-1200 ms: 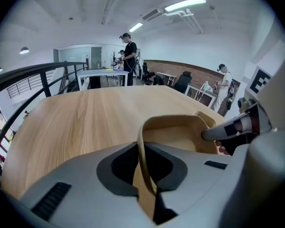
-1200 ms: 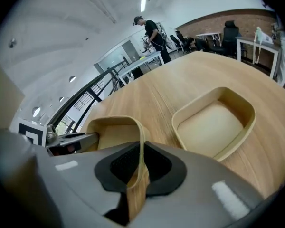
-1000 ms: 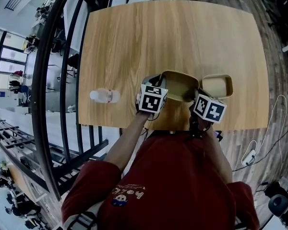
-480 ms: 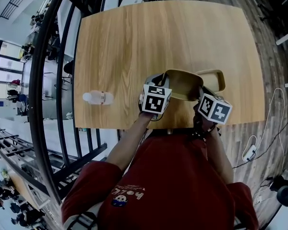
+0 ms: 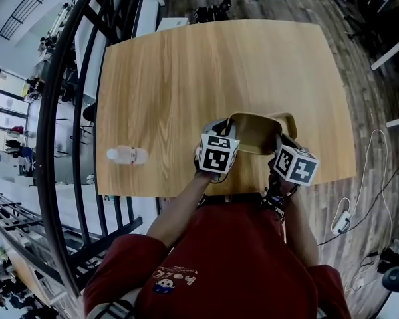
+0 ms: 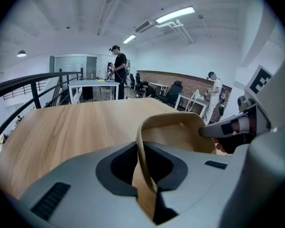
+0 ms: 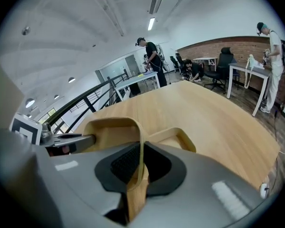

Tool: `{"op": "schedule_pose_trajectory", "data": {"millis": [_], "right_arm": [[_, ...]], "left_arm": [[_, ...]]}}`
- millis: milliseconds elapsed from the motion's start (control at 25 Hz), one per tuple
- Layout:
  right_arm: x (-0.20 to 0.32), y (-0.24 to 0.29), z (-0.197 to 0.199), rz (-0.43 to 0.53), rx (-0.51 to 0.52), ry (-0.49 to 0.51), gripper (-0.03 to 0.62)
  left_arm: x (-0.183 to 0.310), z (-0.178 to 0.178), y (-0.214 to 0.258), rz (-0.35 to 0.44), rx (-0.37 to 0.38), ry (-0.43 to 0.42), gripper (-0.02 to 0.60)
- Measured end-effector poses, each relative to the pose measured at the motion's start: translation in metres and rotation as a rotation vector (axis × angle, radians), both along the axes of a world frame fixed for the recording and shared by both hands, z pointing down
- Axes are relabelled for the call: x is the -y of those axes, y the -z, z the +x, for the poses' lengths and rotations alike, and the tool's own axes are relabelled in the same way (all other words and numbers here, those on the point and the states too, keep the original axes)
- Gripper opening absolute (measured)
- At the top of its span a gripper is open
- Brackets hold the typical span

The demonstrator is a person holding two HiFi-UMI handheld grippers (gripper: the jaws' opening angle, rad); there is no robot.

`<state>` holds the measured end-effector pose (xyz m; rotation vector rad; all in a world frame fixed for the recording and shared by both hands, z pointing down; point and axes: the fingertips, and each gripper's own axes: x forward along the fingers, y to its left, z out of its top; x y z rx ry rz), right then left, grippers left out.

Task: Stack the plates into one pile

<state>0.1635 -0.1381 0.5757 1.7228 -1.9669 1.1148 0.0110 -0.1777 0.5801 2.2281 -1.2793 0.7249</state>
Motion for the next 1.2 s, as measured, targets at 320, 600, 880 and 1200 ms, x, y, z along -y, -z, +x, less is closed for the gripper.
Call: {"op": "schedule_pose_trajectory", "data": {"millis": [320, 600, 880, 1200], "right_arm": [[0.005, 0.007, 0.024, 0.016, -0.028, 0.005, 0.034], [0.011, 0.008, 0.044, 0.021, -0.038, 0.024, 0.034], [0.020, 0.009, 0.066, 0.012, -0.076, 0.069, 0.034], [0.030, 0.002, 0.083, -0.013, -0.102, 0.139, 0.034]], "left_arm": [[0.001, 0.022, 0.004, -0.001, -0.013, 0.017, 0.037], [-0.001, 0.041, 0.004, -0.020, -0.022, 0.044, 0.038], [-0.006, 0.059, 0.001, -0.069, -0.042, 0.093, 0.043], [-0.013, 0.074, -0.008, -0.116, -0.071, 0.173, 0.049]]}}
